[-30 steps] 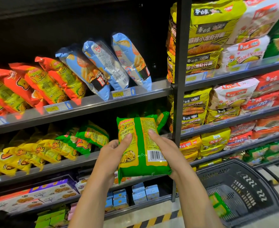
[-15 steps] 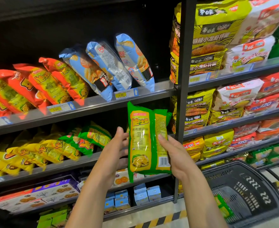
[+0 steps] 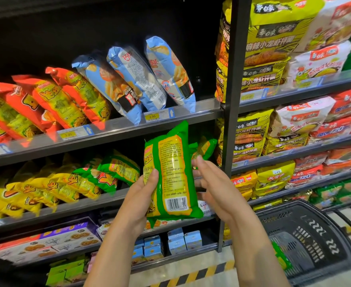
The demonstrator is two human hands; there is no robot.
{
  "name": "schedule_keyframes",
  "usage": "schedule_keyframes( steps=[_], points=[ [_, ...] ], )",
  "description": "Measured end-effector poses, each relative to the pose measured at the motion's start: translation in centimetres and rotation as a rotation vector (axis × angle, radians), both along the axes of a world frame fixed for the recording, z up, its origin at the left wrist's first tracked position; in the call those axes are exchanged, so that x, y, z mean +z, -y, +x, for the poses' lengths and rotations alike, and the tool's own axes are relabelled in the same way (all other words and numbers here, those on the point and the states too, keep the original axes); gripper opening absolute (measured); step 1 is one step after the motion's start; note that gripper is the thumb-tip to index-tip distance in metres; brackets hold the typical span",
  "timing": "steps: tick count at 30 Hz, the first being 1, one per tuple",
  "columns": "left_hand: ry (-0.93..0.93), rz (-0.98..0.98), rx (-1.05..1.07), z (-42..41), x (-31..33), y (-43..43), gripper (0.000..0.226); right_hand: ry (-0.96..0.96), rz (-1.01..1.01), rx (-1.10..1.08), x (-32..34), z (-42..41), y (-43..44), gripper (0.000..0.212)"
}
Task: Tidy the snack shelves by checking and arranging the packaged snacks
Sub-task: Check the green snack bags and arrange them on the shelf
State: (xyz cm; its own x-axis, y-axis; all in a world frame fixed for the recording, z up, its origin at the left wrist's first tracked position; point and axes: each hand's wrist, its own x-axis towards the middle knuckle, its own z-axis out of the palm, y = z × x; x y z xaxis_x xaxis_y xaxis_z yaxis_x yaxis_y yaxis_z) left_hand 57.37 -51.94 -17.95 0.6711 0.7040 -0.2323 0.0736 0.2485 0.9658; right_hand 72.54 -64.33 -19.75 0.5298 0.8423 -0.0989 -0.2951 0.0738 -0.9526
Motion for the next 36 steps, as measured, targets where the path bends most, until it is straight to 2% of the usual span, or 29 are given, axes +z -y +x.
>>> schedule_keyframes(
  steps=[5,9,12,15,22,27,30,36],
  points=[
    [0.041,0.044,0.022,0.1,-0.5,-0.2,0.048,0.103,-0.021,0.015,-0.6,-0.2,-0.8,0.072],
    [0.016,0.046,0.008,-0.5,-1.0,-1.2,0.044,0.142,-0.054,-0.013,-1.3,-0.2,-1.9,0.043],
    [-0.072,0.078,-0.068,-1.8,-1.7,-2.7,0.044,0.174,-0.100,0.020,-2.3,0.0,-3.0,0.039],
    [-0.125,0.070,-0.051,-2.7,-2.3,-4.4,0.044,0.101,-0.120,0.066,-3.2,-0.1,-4.7,0.034],
    [-0.198,-0.043,0.133,-2.5,-3.6,-9.1,0.027,0.077,-0.221,-0.017,-4.6,-0.5,-9.8,0.072],
    [-0.137,0.006,0.339,-0.4,-3.9,-11.9,0.046,0.109,-0.257,-0.174,-5.4,0.8,-13.2,0.076],
    [-0.075,-0.023,0.377,1.1,-4.4,-13.6,0.062,0.140,-0.259,-0.251,-5.8,1.3,-15.3,0.082],
    [-0.050,0.005,0.517,3.8,-6.6,-16.9,0.079,0.192,-0.325,-0.371,-7.0,1.9,-18.5,0.094]
  ],
)
